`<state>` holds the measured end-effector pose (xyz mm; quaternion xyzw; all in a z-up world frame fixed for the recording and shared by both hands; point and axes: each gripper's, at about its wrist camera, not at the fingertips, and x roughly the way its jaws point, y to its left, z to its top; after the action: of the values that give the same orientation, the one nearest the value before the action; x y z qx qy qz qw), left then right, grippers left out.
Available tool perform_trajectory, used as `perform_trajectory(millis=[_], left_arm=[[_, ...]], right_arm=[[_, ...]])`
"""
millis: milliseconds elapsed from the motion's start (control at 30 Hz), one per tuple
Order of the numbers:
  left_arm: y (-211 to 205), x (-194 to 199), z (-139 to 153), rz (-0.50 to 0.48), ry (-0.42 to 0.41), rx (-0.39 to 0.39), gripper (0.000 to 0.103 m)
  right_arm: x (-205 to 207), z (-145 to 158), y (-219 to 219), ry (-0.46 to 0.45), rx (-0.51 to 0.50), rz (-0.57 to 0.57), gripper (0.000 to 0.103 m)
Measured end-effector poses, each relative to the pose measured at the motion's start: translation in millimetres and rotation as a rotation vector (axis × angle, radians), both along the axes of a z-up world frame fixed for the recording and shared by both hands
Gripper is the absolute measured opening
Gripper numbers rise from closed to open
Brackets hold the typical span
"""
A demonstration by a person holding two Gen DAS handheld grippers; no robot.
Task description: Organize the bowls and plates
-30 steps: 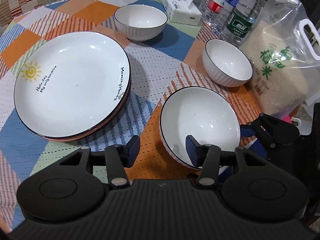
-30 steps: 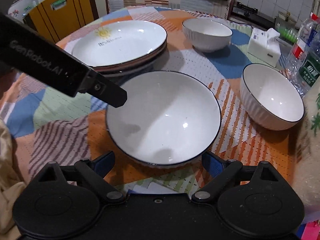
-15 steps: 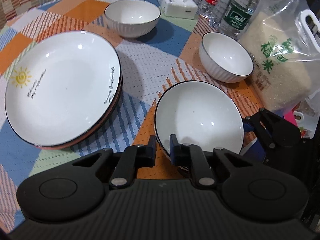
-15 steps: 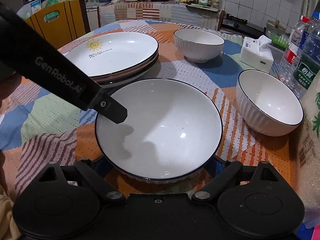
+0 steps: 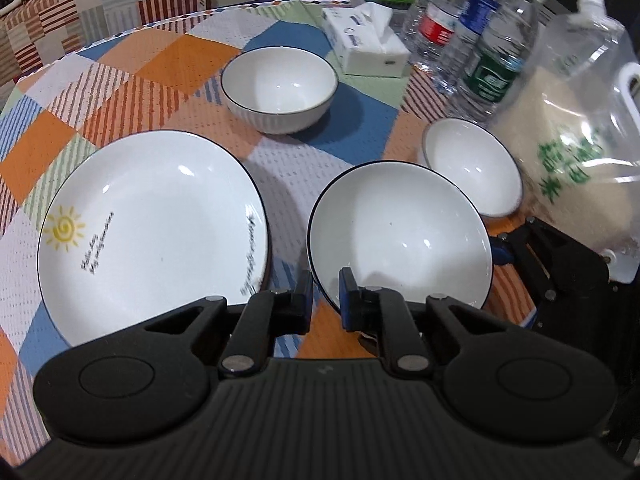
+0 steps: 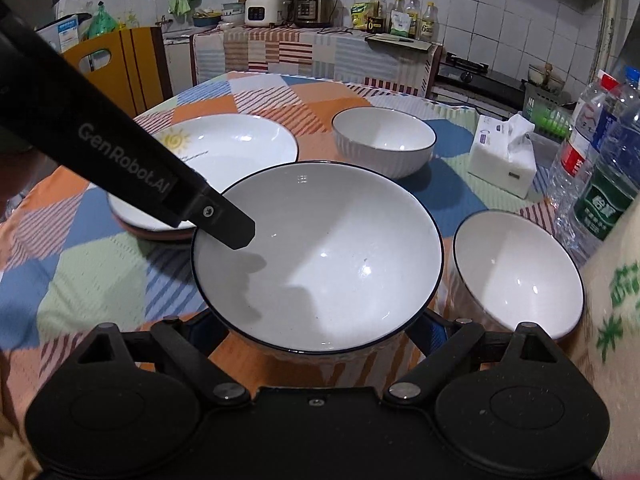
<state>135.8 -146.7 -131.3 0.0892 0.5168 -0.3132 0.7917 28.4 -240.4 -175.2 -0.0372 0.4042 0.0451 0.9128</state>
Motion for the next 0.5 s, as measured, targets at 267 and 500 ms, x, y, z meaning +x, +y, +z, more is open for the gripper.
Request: perform_trajectory(millis=[267, 500], left_arm=[[-17, 23, -19, -0.031, -0.038, 0.038, 0.012], [-26, 31, -29, -0.031, -0.043, 0.089, 0.012]], right_arm=[[28, -25, -6, -0.021, 0.021, -0.074, 0.095], [36, -30, -8, -0.002, 0.027, -0.097, 0.095]])
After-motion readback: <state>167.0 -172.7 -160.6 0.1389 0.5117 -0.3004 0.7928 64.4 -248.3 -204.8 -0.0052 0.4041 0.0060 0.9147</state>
